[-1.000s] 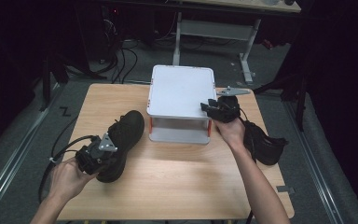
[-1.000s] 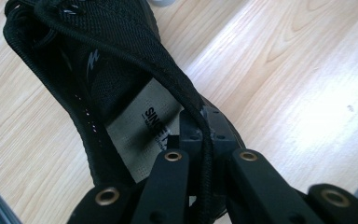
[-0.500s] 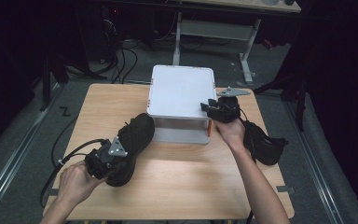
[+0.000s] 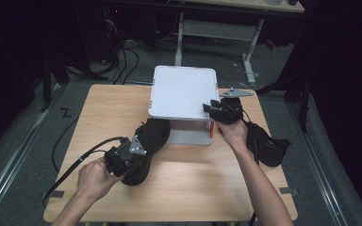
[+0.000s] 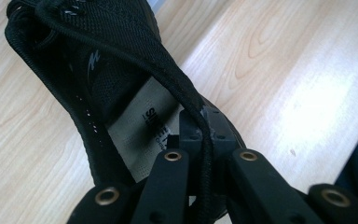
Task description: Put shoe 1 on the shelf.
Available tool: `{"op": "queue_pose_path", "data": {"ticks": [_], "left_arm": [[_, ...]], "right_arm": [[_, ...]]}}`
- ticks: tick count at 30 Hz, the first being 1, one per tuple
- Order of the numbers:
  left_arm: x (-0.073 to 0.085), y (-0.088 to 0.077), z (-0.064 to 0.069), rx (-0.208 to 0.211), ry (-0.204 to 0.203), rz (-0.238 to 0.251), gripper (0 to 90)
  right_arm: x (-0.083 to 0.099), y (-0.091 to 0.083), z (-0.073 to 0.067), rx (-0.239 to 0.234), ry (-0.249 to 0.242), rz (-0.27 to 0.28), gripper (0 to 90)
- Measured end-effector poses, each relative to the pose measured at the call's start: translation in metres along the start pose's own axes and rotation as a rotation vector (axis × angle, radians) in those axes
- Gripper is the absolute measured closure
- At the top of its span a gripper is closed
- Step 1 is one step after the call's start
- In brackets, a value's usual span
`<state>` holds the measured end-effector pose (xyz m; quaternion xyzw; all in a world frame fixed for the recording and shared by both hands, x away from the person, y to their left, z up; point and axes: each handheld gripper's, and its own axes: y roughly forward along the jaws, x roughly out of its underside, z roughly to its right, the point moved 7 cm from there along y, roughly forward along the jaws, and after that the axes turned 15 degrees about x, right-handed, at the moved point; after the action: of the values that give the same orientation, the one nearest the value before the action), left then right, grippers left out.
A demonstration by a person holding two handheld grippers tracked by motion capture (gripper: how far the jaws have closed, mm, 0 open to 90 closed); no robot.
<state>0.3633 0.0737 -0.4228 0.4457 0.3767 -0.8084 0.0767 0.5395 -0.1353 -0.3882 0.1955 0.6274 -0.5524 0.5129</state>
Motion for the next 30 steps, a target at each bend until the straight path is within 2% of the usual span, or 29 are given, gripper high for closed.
{"op": "queue_pose_path", "data": {"ticks": [4,8,13,18,24,30], "left_arm": [[-0.009,0.009,0.0,0.002,-0.021,0.023,87.7],[-0.011,0.02,0.002,-0.017,0.003,0.02,87.7],[-0.01,0.032,0.007,-0.001,0.001,0.007,87.7],[-0.014,0.044,0.001,-0.034,-0.004,0.021,87.7],[-0.025,0.056,-0.004,-0.043,-0.036,0.053,87.6],[-0.032,0.068,-0.002,-0.05,-0.022,0.052,87.6]], "right_arm": [[0.0,0.001,-0.001,0.001,0.002,0.003,59.3],[-0.001,0.002,-0.002,0.007,0.001,0.002,59.3],[-0.001,0.001,-0.001,0.001,0.0,0.003,59.3],[-0.001,0.002,-0.002,0.003,0.0,0.003,59.3],[-0.001,0.001,-0.002,0.0,-0.001,0.002,59.4],[-0.001,0.001,-0.002,-0.001,-0.002,0.001,59.4]]}}
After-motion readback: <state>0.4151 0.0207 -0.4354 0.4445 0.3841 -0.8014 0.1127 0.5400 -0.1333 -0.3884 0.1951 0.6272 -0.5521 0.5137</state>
